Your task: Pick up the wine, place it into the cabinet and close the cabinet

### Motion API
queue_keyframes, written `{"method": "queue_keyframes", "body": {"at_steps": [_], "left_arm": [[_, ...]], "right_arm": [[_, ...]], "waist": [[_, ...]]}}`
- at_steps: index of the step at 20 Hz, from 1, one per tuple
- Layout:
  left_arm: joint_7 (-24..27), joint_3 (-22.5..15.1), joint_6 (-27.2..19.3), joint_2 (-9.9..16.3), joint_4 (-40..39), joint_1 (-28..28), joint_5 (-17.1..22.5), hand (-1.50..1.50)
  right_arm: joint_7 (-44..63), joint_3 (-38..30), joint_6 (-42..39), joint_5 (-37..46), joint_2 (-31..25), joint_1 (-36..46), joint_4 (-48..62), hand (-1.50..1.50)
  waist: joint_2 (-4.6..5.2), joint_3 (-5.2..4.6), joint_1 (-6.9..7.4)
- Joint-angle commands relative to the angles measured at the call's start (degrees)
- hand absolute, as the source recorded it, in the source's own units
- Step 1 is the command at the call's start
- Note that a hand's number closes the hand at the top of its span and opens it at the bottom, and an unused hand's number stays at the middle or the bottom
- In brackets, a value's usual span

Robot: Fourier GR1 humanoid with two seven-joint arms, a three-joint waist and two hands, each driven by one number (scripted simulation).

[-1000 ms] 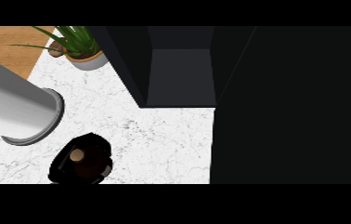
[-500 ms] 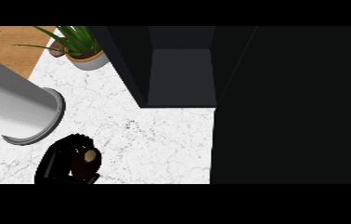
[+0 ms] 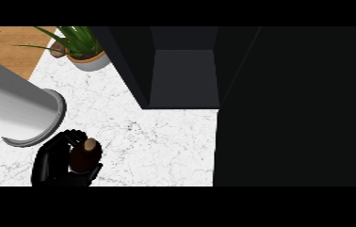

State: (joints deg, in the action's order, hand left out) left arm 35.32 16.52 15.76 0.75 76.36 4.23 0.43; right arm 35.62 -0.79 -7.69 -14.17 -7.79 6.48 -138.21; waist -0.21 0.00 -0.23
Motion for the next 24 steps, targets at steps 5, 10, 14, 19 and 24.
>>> {"method": "queue_keyframes", "body": {"at_steps": [5, 10, 14, 19, 24], "left_arm": [[-10.7, -7.2, -0.9, -0.7, 14.9, 2.9, 8.0, 1.50], [-19.7, -17.8, -8.8, -0.7, 27.9, 6.1, 9.5, 1.50], [-26.4, -20.4, -12.2, -0.8, 33.4, 5.6, 8.0, 1.50], [-34.0, -27.7, -20.4, -0.8, 34.4, -3.3, 6.0, 1.50], [-37.6, -34.2, -27.5, -0.8, 35.6, -7.5, 6.1, 1.50]], "right_arm": [[-1.2, -4.7, -2.7, -8.1, -1.0, -4.3, -5.7, -1.50], [0.9, -2.1, -0.2, -4.8, 0.3, -1.7, -5.2, -1.50], [3.6, -0.1, 1.9, -2.9, 1.1, -1.1, -8.4, -1.50], [1.9, -0.8, -0.4, -3.9, 0.8, -2.8, -7.1, -1.50], [1.7, -1.0, -0.8, -3.7, 0.9, -3.0, -6.2, -1.50]], "waist": [[0.04, 0.05, 0.06], [-0.05, 0.05, 0.27], [-0.02, 0.01, 0.12], [0.03, 0.04, -0.43], [0.10, 0.01, -0.29]]}}
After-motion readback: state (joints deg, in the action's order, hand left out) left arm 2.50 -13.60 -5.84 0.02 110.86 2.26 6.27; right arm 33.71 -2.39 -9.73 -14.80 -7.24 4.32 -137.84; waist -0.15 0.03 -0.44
